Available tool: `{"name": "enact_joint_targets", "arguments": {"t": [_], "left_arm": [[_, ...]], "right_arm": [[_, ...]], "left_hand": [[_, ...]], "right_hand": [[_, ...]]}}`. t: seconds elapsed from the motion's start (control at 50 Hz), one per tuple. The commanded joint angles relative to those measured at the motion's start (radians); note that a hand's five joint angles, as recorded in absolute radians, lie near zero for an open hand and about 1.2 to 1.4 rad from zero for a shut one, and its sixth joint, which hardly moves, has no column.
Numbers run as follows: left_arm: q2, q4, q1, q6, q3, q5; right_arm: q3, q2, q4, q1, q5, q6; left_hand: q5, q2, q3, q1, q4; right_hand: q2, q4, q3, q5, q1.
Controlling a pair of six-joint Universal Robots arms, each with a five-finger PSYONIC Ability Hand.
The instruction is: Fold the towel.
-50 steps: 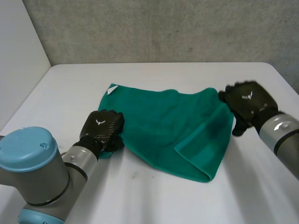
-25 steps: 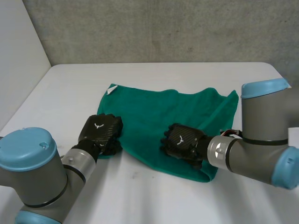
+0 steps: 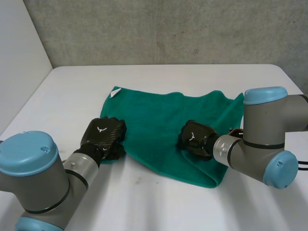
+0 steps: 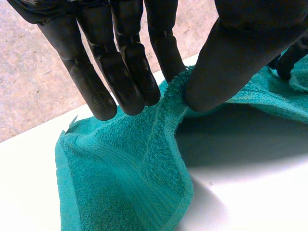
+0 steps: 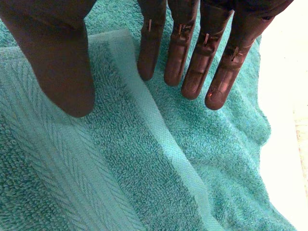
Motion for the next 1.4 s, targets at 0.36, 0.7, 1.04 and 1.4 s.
{"name": "enact_joint_targets", "arguments": {"t": [0.36,0.7,1.04,1.4], "left_arm": [[-0.001,0.000,0.000,0.002,-0.002,-0.002],[-0.001,0.000,0.000,0.000,-0.002,-0.002],[-0.005,0.000,0.002,0.002,-0.002,-0.002],[-0.006,-0.019,0.002,0.002,-0.002,-0.002]], "right_arm": [[0.027,-0.011,0.003,0.002,-0.013,0.114],[0.027,-0.005,-0.006,0.003,-0.016,0.126],[0.035,-0.054,-0.116,-0.066,-0.006,0.381],[0.206,-0.170,-0.124,-0.274,0.371,0.470]], "left_hand": [[0.271,0.199,0.205,0.250,0.201],[0.271,0.199,0.205,0.250,0.201],[0.271,0.199,0.205,0.250,0.201],[0.271,0.199,0.205,0.250,0.201]], "right_hand": [[-0.320,-0.316,-0.317,-0.288,-0.214],[-0.126,-0.123,-0.123,-0.095,-0.021],[0.669,0.672,0.672,0.700,0.774],[0.669,0.672,0.672,0.700,0.774]]}}
